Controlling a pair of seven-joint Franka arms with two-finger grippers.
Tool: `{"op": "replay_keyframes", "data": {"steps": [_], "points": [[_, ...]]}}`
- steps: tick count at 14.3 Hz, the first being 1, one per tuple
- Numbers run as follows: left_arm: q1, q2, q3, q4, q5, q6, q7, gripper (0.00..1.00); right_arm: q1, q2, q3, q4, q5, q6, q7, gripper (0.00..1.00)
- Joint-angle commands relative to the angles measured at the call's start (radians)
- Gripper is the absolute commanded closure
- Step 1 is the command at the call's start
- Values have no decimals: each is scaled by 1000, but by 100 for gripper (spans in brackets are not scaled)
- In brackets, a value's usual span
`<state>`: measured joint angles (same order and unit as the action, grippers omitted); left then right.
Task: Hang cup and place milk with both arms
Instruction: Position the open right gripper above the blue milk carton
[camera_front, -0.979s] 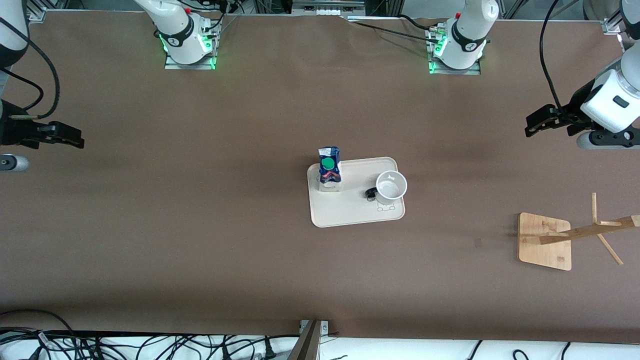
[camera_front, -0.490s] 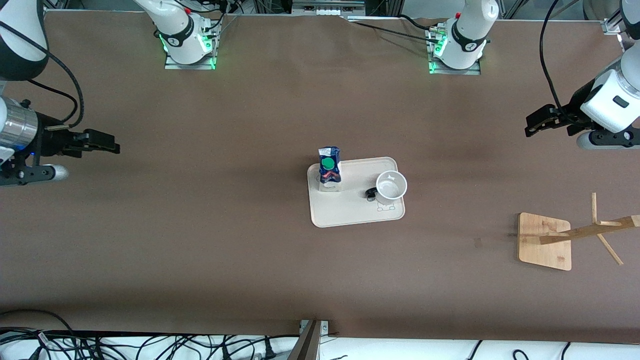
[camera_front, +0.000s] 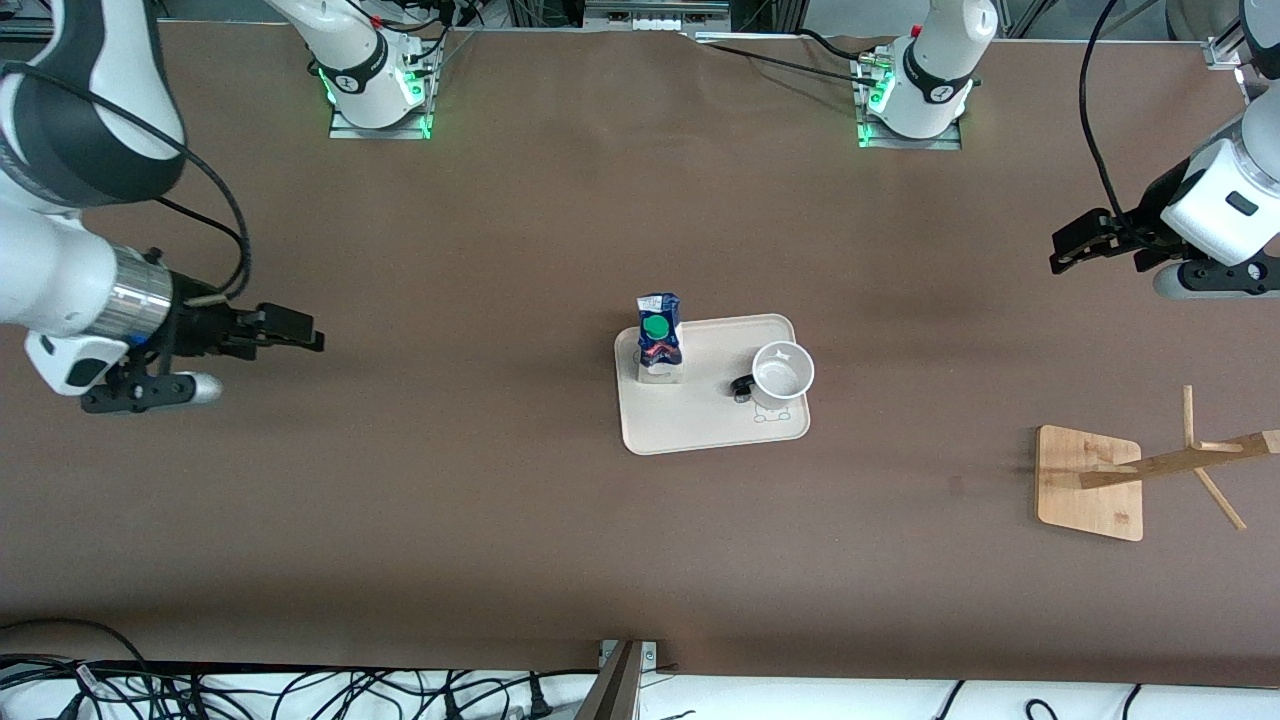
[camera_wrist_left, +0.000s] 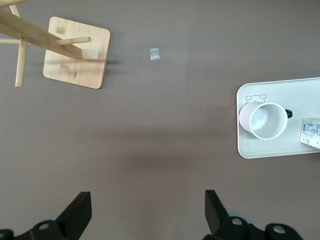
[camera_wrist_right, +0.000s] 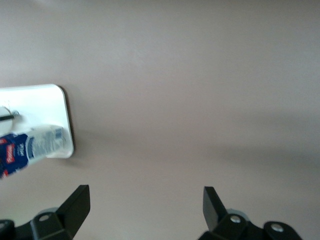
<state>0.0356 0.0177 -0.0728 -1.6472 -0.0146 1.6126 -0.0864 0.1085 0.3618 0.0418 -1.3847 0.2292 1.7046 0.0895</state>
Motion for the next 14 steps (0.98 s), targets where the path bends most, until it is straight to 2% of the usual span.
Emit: {"op": "replay_keyframes", "data": {"steps": [1, 8, 14], "points": [[7, -10, -4, 0, 12, -10, 25, 0, 94, 22, -5, 6, 4, 59, 163, 0], [7, -10, -4, -3, 12, -11, 25, 0, 299, 72, -7, 6, -31, 210, 559, 0], [7, -10, -5, -3, 12, -11, 24, 0, 456, 147, -7, 7, -171, 343, 820, 0]]}}
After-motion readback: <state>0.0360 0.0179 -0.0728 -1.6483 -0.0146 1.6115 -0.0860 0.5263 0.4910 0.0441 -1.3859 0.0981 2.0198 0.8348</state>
